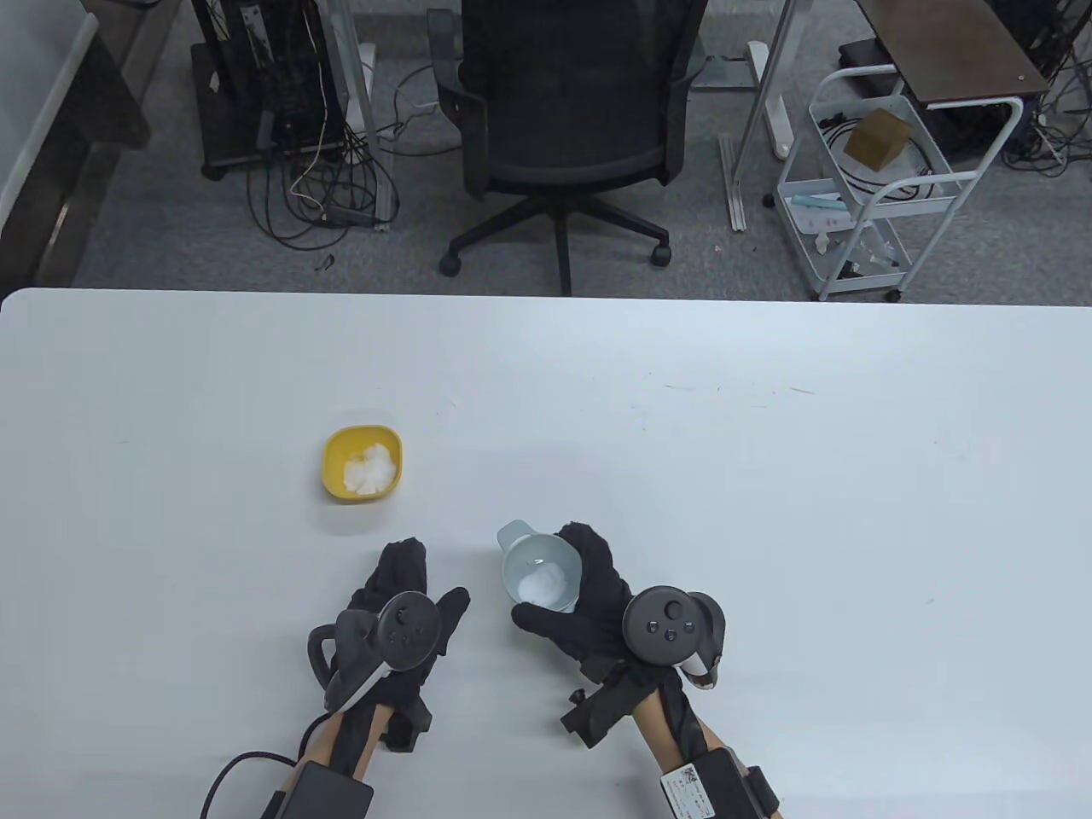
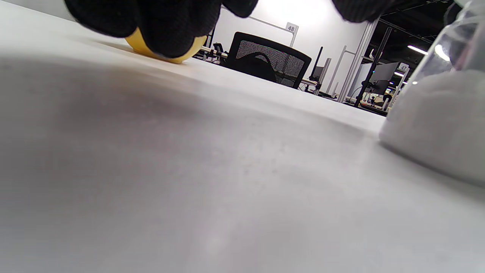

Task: Unscrew the press dispenser and pour salt into it

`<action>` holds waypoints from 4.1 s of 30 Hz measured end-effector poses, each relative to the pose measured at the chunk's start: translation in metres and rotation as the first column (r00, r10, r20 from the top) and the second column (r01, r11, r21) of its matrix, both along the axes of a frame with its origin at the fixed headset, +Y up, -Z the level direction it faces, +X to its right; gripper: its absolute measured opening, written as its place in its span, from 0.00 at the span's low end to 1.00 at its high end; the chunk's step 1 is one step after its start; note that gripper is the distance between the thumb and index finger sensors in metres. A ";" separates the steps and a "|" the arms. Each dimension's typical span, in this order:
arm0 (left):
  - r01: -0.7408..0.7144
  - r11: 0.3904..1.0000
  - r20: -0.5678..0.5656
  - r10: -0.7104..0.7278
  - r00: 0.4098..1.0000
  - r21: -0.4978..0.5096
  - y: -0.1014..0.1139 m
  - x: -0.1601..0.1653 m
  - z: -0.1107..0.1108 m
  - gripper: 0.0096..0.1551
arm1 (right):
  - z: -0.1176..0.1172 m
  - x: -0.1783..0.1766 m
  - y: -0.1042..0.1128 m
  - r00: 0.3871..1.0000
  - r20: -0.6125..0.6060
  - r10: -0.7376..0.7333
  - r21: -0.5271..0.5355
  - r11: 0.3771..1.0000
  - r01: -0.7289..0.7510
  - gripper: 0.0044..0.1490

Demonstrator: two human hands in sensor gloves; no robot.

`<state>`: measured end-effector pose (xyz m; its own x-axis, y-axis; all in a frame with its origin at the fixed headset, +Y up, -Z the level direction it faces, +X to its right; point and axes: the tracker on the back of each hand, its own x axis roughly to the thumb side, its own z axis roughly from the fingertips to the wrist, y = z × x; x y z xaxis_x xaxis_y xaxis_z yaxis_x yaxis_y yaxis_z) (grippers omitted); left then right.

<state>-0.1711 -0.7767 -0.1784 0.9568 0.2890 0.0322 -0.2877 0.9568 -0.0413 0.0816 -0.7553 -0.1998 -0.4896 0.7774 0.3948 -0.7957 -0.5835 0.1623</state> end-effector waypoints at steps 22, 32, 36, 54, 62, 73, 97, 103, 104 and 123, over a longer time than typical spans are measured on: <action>0.008 1.000 0.001 -0.008 1.000 -0.001 0.000 0.000 0.001 0.59 | 0.000 0.000 0.002 1.000 0.018 0.006 0.004 1.000 -0.007 0.69; 0.013 1.000 0.003 -0.013 1.000 0.002 0.000 0.000 0.001 0.59 | 0.001 -0.001 0.000 1.000 -0.006 0.007 0.000 1.000 -0.007 0.71; 0.012 1.000 0.004 -0.012 1.000 0.000 0.000 0.000 0.001 0.58 | 0.001 -0.001 0.000 1.000 -0.004 0.000 -0.001 1.000 0.000 0.71; 0.009 1.000 0.006 -0.009 1.000 -0.003 -0.001 0.001 0.001 0.59 | 0.003 0.000 0.011 0.999 0.011 -0.031 0.023 0.999 0.031 0.71; 0.009 1.000 0.006 -0.009 1.000 -0.003 -0.001 0.001 0.001 0.59 | 0.005 0.000 0.018 0.999 0.004 -0.047 0.040 0.998 0.047 0.71; 0.016 1.000 0.010 -0.016 1.000 -0.003 -0.001 0.001 0.001 0.58 | 0.001 0.001 0.000 1.000 0.001 0.011 0.007 1.000 -0.011 0.70; 0.012 1.000 0.011 -0.012 1.000 -0.006 -0.001 0.001 0.001 0.58 | 0.001 0.002 0.011 0.999 0.004 -0.033 0.029 0.999 0.033 0.70; 0.012 1.000 0.011 -0.012 1.000 -0.006 -0.001 0.001 0.001 0.59 | 0.002 0.002 0.014 0.999 -0.001 -0.037 0.042 0.998 0.037 0.70; 0.012 1.000 0.011 -0.012 1.000 -0.006 -0.001 0.001 0.001 0.59 | 0.002 0.002 0.014 0.999 -0.003 -0.038 0.042 0.998 0.038 0.70; 0.024 1.000 0.018 -0.024 1.000 -0.001 -0.001 0.003 0.002 0.58 | 0.001 0.001 -0.004 1.000 0.003 0.027 0.020 0.999 -0.027 0.70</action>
<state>-0.1684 -0.7776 -0.1767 0.9628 0.2656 0.0495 -0.2634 0.9635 -0.0472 0.0821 -0.7588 -0.1990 -0.5114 0.7560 0.4085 -0.7801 -0.6078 0.1483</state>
